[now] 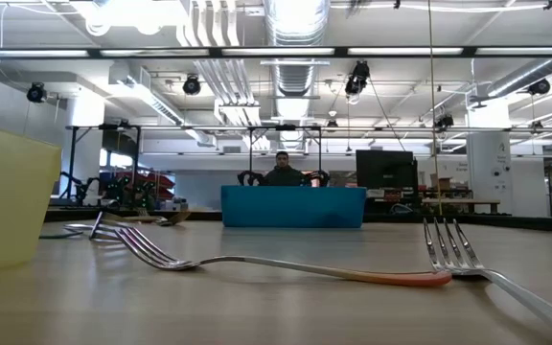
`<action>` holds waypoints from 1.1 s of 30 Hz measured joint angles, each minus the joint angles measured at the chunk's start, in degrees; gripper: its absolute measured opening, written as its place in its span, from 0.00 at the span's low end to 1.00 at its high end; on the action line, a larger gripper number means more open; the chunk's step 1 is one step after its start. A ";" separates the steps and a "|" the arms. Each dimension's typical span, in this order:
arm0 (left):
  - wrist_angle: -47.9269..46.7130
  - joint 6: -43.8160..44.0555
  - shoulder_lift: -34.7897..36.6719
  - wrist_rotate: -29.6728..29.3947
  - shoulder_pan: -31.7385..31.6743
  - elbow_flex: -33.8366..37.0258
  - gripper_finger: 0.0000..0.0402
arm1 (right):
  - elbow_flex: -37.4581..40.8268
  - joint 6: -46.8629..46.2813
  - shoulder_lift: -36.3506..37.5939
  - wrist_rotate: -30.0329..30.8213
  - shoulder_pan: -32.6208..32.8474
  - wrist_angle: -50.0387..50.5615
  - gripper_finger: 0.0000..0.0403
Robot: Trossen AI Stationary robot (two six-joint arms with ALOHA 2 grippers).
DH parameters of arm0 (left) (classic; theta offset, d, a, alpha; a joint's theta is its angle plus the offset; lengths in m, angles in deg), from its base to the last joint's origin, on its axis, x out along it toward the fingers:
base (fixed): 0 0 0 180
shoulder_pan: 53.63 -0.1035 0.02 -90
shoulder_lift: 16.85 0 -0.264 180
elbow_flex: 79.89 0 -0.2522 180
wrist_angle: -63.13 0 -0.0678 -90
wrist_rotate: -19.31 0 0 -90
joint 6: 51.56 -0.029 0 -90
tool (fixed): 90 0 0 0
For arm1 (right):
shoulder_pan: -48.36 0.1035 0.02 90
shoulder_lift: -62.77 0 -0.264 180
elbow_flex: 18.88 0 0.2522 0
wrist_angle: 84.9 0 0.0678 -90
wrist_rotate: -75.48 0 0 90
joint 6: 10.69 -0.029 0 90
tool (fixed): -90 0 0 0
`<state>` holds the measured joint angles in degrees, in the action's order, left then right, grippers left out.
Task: Sort silverware by color (type)
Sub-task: Put the blue fork into the pink bin
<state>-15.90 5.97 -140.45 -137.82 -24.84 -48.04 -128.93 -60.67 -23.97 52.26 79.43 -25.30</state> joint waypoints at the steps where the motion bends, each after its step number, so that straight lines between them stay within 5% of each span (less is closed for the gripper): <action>1: -0.16 -0.04 0.29 -0.34 -0.06 -0.02 0.00 | 0.17 1.19 0.07 -0.38 -0.03 0.64 0.02; 8: -1.58 -5.02 2.86 0.55 0.12 -0.10 0.00 | -6.18 3.33 1.01 -8.89 -0.11 10.82 0.02; 16: -7.15 -6.48 8.65 2.12 3.50 -0.10 0.00 | -12.85 -10.18 1.09 -47.54 2.53 38.37 0.02; 20: -8.62 -6.48 10.74 3.39 5.20 -0.10 0.00 | -8.58 -12.39 0.51 -58.66 7.52 39.73 0.02; 33: -6.26 -5.85 11.28 8.34 6.41 -0.06 0.00 | 14.37 -7.67 -2.98 -68.13 13.83 21.84 0.02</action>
<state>-22.16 0.12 -129.17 -129.47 -18.43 -48.10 -114.56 -68.34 -26.94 -15.87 93.26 -3.46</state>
